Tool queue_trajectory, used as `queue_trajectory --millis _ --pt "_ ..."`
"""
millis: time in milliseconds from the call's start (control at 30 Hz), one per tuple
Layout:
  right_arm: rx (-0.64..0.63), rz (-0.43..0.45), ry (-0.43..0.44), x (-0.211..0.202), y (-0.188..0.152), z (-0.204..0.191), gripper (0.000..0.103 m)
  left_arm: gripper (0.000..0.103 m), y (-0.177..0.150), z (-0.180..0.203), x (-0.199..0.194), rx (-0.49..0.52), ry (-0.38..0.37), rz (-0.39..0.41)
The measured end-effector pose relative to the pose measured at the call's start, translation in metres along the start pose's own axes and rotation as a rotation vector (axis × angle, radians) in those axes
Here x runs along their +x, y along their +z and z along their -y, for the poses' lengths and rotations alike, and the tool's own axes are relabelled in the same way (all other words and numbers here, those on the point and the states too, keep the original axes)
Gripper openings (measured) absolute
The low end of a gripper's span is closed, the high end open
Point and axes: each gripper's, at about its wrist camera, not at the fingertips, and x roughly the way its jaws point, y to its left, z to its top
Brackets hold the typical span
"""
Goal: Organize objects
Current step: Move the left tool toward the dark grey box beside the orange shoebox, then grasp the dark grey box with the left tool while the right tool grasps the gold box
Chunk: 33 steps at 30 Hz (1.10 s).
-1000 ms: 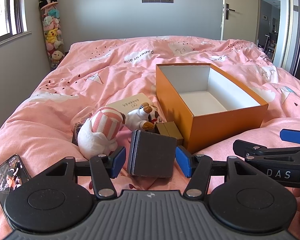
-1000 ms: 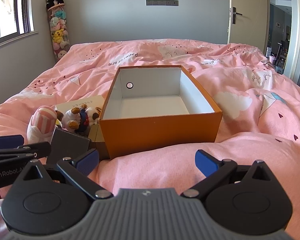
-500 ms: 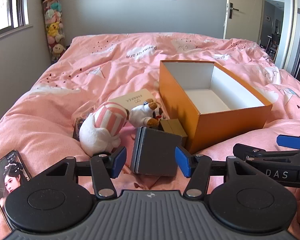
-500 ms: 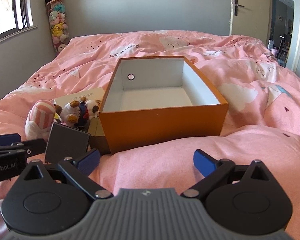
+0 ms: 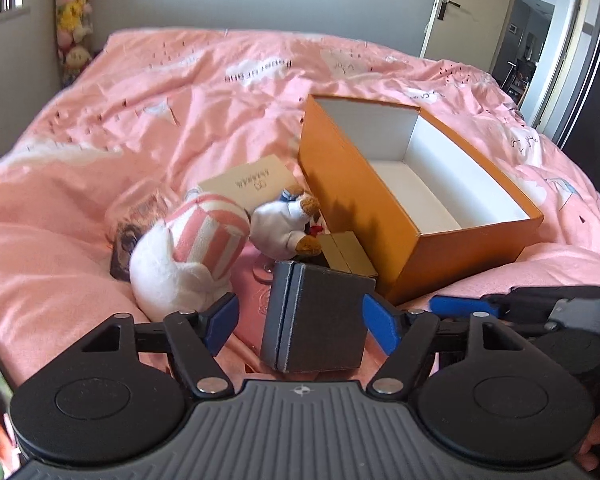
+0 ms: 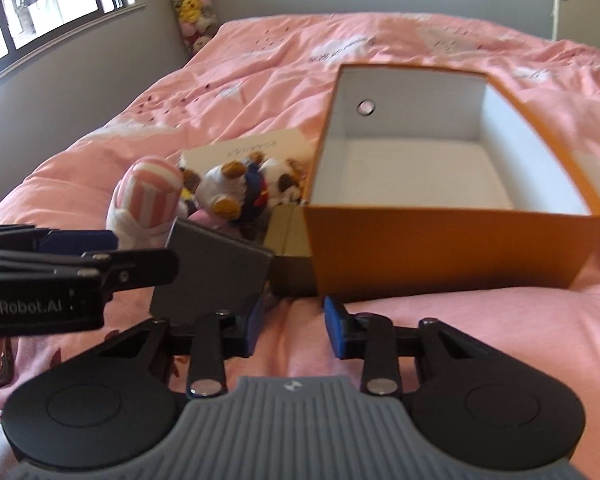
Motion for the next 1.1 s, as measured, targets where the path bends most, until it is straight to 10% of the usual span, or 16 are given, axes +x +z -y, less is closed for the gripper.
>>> queue_trajectory --millis 400,900,1100 --pt "-0.033 -0.088 0.051 0.034 0.001 0.002 0.029 0.085 0.003 -0.024 0.050 -0.097 -0.122 -0.133" --pt "-0.060 -0.088 0.055 0.030 0.002 0.001 0.030 0.044 0.001 -0.010 0.022 -0.043 -0.145 -0.084" --pt "-0.302 -0.094 0.090 0.008 0.020 -0.014 0.030 0.038 0.021 -0.022 0.005 -0.090 -0.089 -0.091"
